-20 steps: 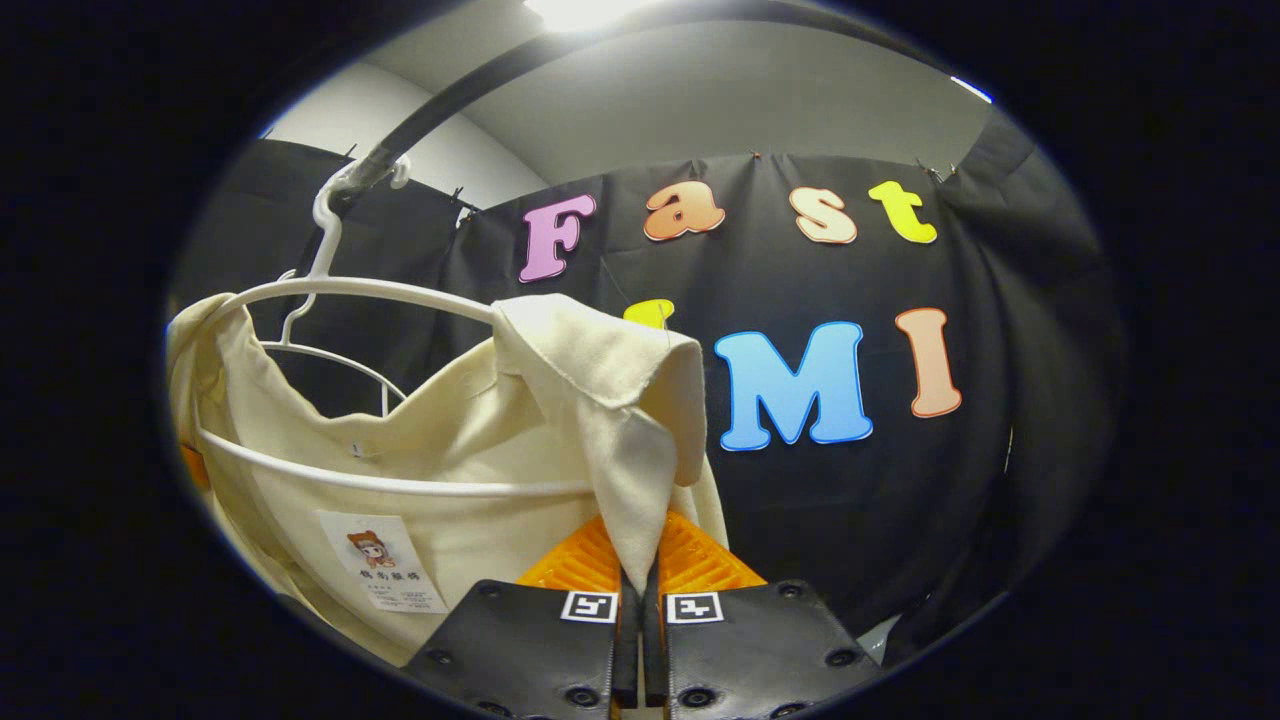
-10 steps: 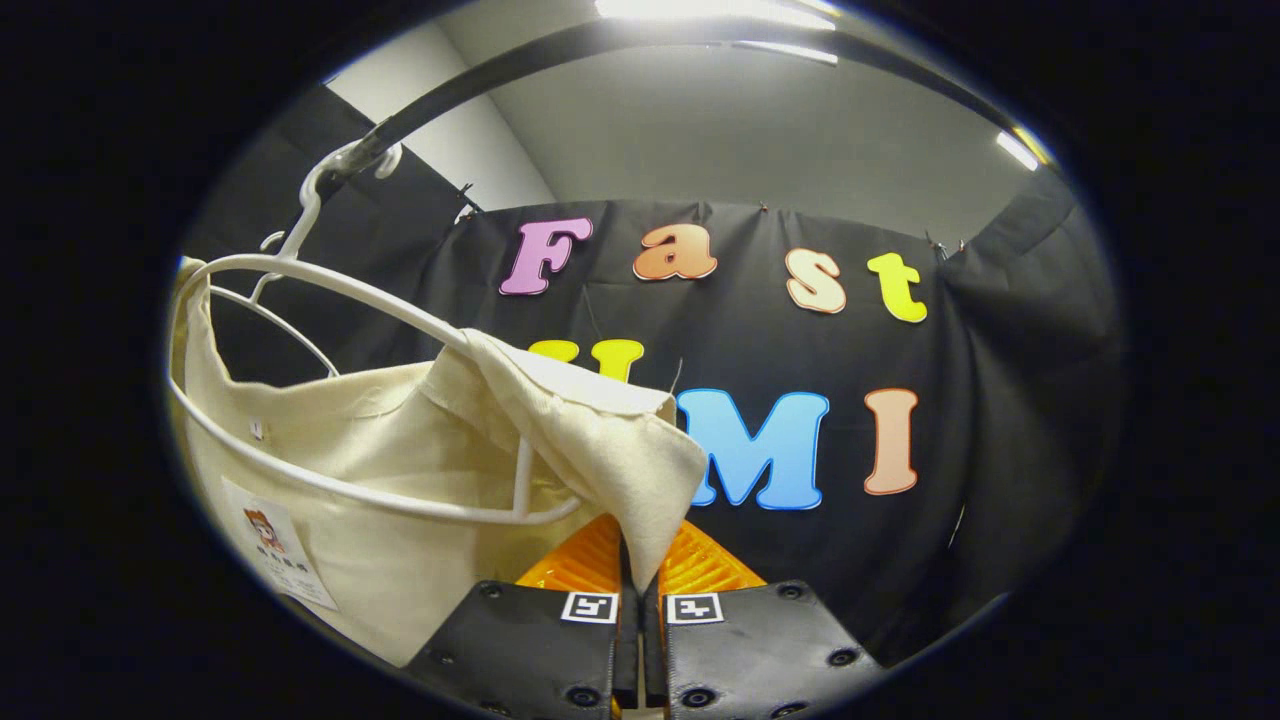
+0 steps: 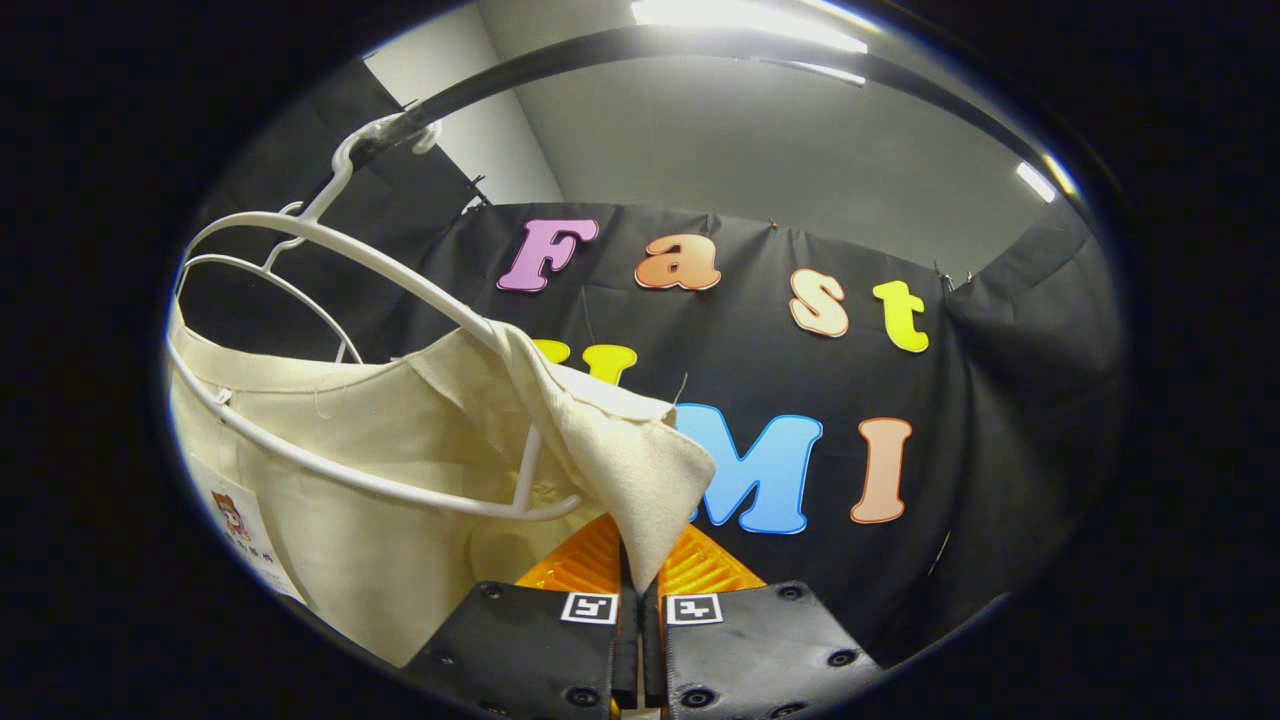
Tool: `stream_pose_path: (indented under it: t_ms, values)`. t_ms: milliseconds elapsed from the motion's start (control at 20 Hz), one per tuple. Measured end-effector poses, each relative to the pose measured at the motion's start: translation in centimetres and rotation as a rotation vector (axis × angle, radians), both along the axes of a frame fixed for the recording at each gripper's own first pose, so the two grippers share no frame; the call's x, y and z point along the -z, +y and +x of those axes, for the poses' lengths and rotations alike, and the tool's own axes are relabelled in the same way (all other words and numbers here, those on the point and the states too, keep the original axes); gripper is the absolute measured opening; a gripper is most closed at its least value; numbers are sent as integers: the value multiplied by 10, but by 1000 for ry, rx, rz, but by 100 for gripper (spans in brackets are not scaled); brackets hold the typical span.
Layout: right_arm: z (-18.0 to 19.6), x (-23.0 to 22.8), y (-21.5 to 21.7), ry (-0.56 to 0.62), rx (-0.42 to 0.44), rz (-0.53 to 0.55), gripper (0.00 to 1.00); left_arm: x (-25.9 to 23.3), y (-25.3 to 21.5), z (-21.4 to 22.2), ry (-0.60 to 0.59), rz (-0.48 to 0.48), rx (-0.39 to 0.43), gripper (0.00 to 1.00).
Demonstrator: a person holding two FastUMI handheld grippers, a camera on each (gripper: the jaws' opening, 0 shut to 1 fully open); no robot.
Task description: Grasp the clothes on the hanger with both hands and then place them into the laundry hamper below.
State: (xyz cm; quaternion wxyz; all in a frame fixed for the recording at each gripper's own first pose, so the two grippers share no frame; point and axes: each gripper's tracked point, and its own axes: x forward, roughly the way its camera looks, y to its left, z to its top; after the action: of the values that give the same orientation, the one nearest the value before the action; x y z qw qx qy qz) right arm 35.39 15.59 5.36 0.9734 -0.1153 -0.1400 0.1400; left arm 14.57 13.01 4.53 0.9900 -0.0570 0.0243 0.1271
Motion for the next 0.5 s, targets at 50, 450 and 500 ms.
stream_pose_path:
  t_ms: [50,450,500]
  values:
    - [0,1,-3,1,-1,10,4,5,-7,6,-3,-4,13,2]
    - [6,-37,-36,-9,-54,272,4,-3,-14,22,-102,-97,45,2]
    - [16,-39,-44,-23,-30,267,4,-7,-13,28,-112,-95,46,2]
